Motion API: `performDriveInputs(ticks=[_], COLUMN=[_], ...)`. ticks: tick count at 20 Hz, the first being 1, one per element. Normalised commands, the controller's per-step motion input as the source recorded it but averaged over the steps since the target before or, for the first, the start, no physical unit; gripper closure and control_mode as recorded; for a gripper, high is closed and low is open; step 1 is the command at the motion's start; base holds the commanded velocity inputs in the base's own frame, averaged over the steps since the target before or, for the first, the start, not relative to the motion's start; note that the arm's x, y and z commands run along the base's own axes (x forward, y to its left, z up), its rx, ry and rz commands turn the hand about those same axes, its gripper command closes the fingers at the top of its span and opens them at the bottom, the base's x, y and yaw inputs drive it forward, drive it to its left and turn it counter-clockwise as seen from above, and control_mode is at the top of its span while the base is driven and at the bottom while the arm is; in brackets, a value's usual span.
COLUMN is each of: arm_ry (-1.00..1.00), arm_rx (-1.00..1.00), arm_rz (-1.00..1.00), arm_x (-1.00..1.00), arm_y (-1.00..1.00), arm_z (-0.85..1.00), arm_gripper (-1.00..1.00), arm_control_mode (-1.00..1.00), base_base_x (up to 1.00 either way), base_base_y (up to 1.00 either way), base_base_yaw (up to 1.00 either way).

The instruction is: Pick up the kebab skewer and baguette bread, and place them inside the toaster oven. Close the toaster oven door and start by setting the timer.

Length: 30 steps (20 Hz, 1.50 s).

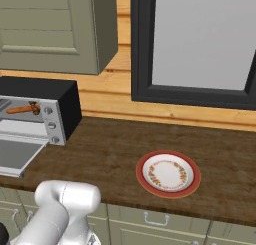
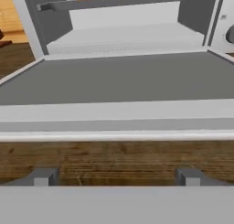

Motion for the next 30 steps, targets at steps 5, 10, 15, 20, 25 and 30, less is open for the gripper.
performDriveInputs(ticks=[5,10,15,20,25,30], arm_ry=[0.00,0.00,0.00,0.00,0.00,0.00], arm_rx=[0.00,0.00,0.00,0.00,0.00,0.00], arm_rz=[0.00,0.00,0.00,0.00,0.00,0.00], arm_x=[0.12,0.18,0.00,0.04,0.18,0.03], arm_y=[0.01,0.00,0.00,0.00,0.00,0.00], arm_z=[-0.01,0.00,-0.19,-0.05,0.00,-0.24], arm_gripper=[-1.00,-1.00,-1.00,-1.00,-1.00,-1.00], arm_control_mode=[-1.00,-1.00,-1.00,-1.00,-1.00,-1.00], base_base_x=[0.00,0.00,0.00,0.00,0.00,0.00], base_base_y=[0.00,0.00,0.00,0.00,0.00,0.00], base_base_yaw=[0.00,0.00,0.00,0.00,0.00,0.00])
